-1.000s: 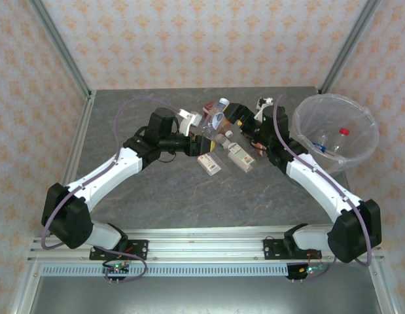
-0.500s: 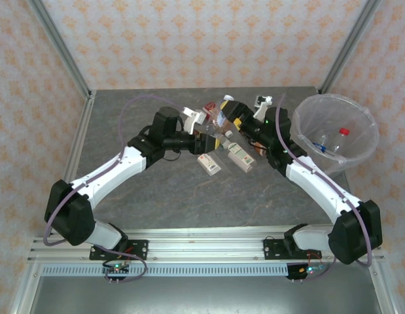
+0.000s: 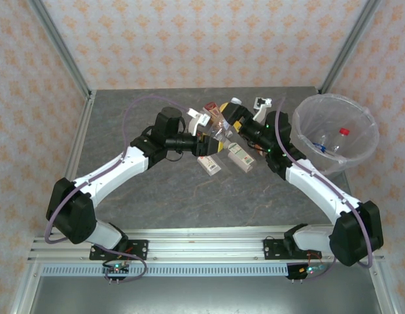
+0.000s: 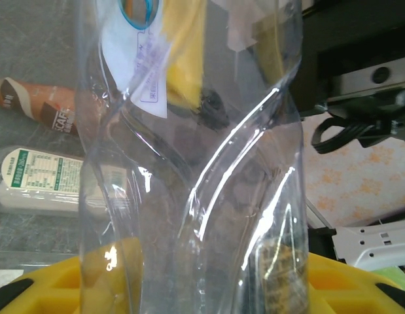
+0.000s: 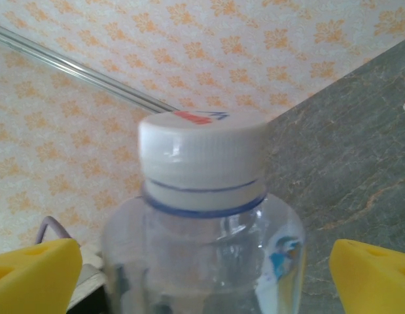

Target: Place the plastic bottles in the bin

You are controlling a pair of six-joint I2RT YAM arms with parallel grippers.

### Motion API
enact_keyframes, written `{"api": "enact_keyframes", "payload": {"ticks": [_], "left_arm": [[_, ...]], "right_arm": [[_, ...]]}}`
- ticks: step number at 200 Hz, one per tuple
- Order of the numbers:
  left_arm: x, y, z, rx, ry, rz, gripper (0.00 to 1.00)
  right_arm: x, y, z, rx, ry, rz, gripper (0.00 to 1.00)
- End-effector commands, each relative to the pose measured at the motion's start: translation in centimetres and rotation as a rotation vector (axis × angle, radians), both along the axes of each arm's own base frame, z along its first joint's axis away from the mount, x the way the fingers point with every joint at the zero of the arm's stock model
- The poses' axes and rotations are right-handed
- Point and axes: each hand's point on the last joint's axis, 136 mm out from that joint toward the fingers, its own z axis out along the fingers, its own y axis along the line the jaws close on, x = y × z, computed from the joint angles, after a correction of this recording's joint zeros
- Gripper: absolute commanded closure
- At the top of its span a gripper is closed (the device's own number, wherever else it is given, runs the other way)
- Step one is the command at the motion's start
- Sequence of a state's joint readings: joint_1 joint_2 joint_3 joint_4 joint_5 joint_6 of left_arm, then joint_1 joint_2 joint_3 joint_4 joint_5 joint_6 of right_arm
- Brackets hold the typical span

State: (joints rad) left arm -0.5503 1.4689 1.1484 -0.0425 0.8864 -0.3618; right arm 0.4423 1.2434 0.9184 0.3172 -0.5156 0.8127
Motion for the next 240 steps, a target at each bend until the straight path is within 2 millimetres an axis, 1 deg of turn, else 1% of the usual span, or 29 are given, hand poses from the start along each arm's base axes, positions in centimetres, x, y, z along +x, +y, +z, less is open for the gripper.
{"api": "enact_keyframes", "payload": {"ticks": [1,11,26,38,46,60,72,78,102,121,153,164,173,192,202,218,228,229,231,240], "left_arm": [[-1.2,-0.3,1.2,-0.026,-0.056,-0.062,0.56],[-1.2,-0.3,0.9,-0.016,-0.049,-0.064,0.56],[-1.1,-0.4,0.7,-0.010,-0.043,-0.067,0.56],[-1.1,-0.5,0.7,-0.012,-0.042,-0.074,0.56],[-1.2,-0.5,0.7,-0.012,-0.044,-0.080,0.56],[-1.3,-0.3,0.6,0.017,-0.053,-0.087,0.56],[-1.5,-0.1,0.3,0.053,-0.057,-0.092,0.55],[-1.5,0.0,0.3,0.064,-0.061,-0.097,0.55],[-1.7,0.2,0.3,0.087,-0.068,-0.104,0.54],[-1.6,0.1,0.3,0.087,-0.063,-0.105,0.53],[-1.2,0.0,0.3,0.083,-0.064,-0.092,0.52],[-1.2,0.0,0.4,0.083,-0.064,-0.088,0.49],[-1.0,0.0,0.4,0.085,-0.063,-0.082,0.43],[-1.2,0.0,0.8,0.069,-0.072,-0.088,0.19],[-1.5,-0.1,1.3,0.050,-0.088,-0.098,0.09],[-1.7,0.2,2.2,0.026,-0.124,-0.092,0.01],[-1.8,0.4,2.6,0.018,-0.145,-0.081,0.00],[-1.8,0.4,2.6,0.018,-0.146,-0.078,0.00],[-1.8,0.5,2.8,0.016,-0.150,-0.075,0.00],[-1.7,0.7,3.0,0.014,-0.162,-0.061,0.00]], "right_arm": [[0.6,-0.3,1.4,-0.001,-0.028,-0.032,0.09],[0.5,-0.3,1.6,-0.012,-0.032,-0.030,0.17],[0.4,-0.2,1.5,-0.023,-0.028,-0.017,0.25],[0.4,-0.2,1.1,-0.034,-0.017,-0.019,0.25],[0.4,-0.2,0.9,-0.041,-0.015,-0.021,0.29],[0.3,-0.2,0.9,-0.040,-0.023,-0.016,0.41],[0.2,-0.3,1.1,-0.031,-0.037,-0.017,0.56],[0.2,-0.3,1.1,-0.031,-0.042,-0.017,0.60],[0.0,-0.2,1.0,-0.040,-0.043,-0.010,0.63],[-0.1,-0.3,0.8,-0.042,-0.042,-0.011,0.61],[-0.1,-0.9,0.6,-0.052,-0.049,-0.042,0.60],[-0.2,-1.1,0.5,-0.060,-0.055,-0.053,0.60],[-0.2,-1.4,0.6,-0.068,-0.059,-0.061,0.61],[-0.2,-1.7,0.3,-0.095,-0.057,-0.078,0.67],[-0.1,-1.9,-0.1,-0.114,-0.050,-0.092,0.68],[0.1,-2.3,-0.6,-0.153,-0.041,-0.109,0.68],[0.1,-2.4,-0.8,-0.177,-0.038,-0.113,0.68],[-0.1,-2.6,-0.3,-0.173,-0.050,-0.115,0.68],[-0.3,-2.7,0.1,-0.172,-0.057,-0.116,0.68],[-0.4,-2.8,0.3,-0.192,-0.064,-0.116,0.68]]}}
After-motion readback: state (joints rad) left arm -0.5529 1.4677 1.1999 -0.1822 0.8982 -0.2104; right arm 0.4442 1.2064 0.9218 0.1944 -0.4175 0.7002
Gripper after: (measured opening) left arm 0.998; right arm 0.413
